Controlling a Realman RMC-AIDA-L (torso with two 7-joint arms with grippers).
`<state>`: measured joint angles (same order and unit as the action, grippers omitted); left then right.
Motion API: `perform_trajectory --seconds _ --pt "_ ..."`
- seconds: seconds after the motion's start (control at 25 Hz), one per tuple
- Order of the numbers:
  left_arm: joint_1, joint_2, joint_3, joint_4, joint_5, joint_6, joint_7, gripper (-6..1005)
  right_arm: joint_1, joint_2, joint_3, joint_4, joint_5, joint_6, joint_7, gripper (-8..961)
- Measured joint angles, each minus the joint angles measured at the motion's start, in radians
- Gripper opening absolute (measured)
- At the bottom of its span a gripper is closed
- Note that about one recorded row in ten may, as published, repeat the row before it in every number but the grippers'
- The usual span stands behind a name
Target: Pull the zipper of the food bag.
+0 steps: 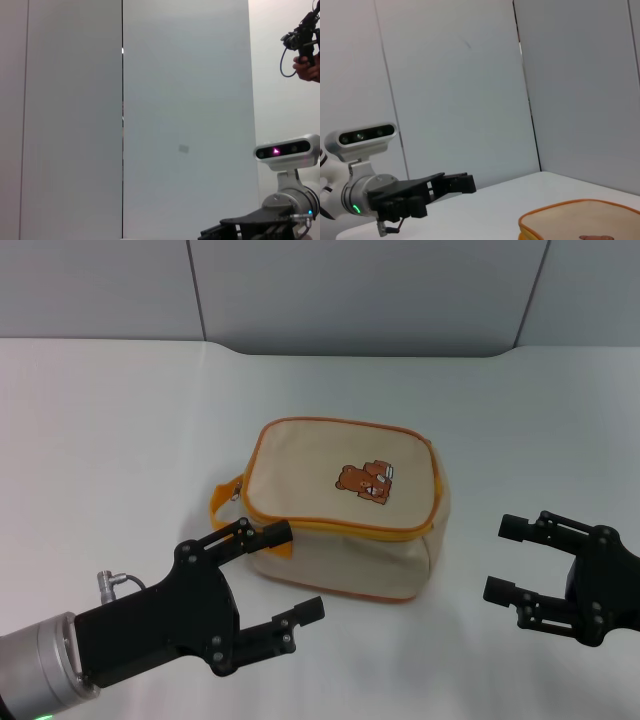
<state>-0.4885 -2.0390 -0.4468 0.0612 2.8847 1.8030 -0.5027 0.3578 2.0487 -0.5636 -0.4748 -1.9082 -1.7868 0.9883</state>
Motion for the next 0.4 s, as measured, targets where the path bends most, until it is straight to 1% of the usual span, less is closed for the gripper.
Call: perform_trajectory --seconds 0.4 --pt "0.006 -0.003 -0.015 -0.004 -0.004 0.023 0.024 770 0.001 0.002 0.000 0.005 0.000 0.005 0.001 768"
